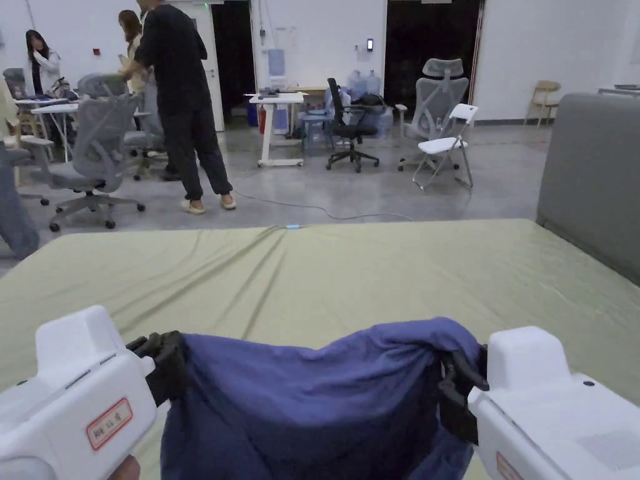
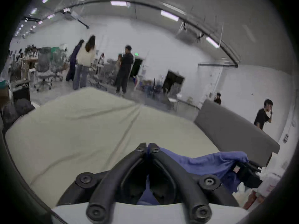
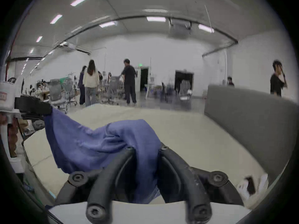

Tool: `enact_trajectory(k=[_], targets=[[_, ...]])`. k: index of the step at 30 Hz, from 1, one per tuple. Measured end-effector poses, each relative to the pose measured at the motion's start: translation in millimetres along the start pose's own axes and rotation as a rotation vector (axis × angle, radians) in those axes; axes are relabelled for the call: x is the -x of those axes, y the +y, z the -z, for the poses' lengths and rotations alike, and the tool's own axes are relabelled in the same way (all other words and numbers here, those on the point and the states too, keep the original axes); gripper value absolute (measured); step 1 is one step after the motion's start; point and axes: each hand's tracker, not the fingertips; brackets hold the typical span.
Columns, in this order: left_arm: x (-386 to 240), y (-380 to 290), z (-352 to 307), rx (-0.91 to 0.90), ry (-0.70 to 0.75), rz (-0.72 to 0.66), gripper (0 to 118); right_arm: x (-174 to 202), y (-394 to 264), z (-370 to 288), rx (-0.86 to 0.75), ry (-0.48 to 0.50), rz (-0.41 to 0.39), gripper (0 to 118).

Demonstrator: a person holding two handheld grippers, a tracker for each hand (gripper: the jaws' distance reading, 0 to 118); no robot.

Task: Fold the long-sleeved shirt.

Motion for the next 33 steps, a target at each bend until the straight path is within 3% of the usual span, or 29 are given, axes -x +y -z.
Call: enact_trajectory(k=[2, 6, 8, 14, 19, 22, 25, 30, 33], targets=[[4, 34, 8, 0.006, 0.004, -0.026, 1, -1, 39, 14, 0.0, 0.007, -0.007, 21], [14, 98, 41, -0.038, 0.001, -0.088, 1, -24, 114, 48, 0.001, -0.013, -0.095, 21], [16, 127, 56, -0.09, 0.029, -0.1, 1, -44, 147, 61, 0.0, -0.011, -0.09, 21], [0, 189, 102, -0.142, -0.045, -0.058, 1, -70, 220, 115, 0.032, -0.039, -0.245, 21], [-6, 212, 160, -0.146, -0.03, -0.053, 1, -83, 246, 179, 0.103, -0.055, -0.247, 21], [3, 205, 198, -0.12, -0.014, -0.077, 1, -88, 237, 221, 0.139, -0.056, -0.26, 21], [14, 177, 232, -0.088, 0.054, -0.007, 1, -81, 204, 263, 0.214, -0.053, -0.315, 21], [52, 86, 286, 0.051, 0.101, 0.051, 1, -63, 90, 334, 0.386, -0.012, -0.338, 21], [81, 21, 305, 0.186, 0.138, 0.009, 1, -43, 3, 359, 0.501, 0.034, -0.381, 21]])
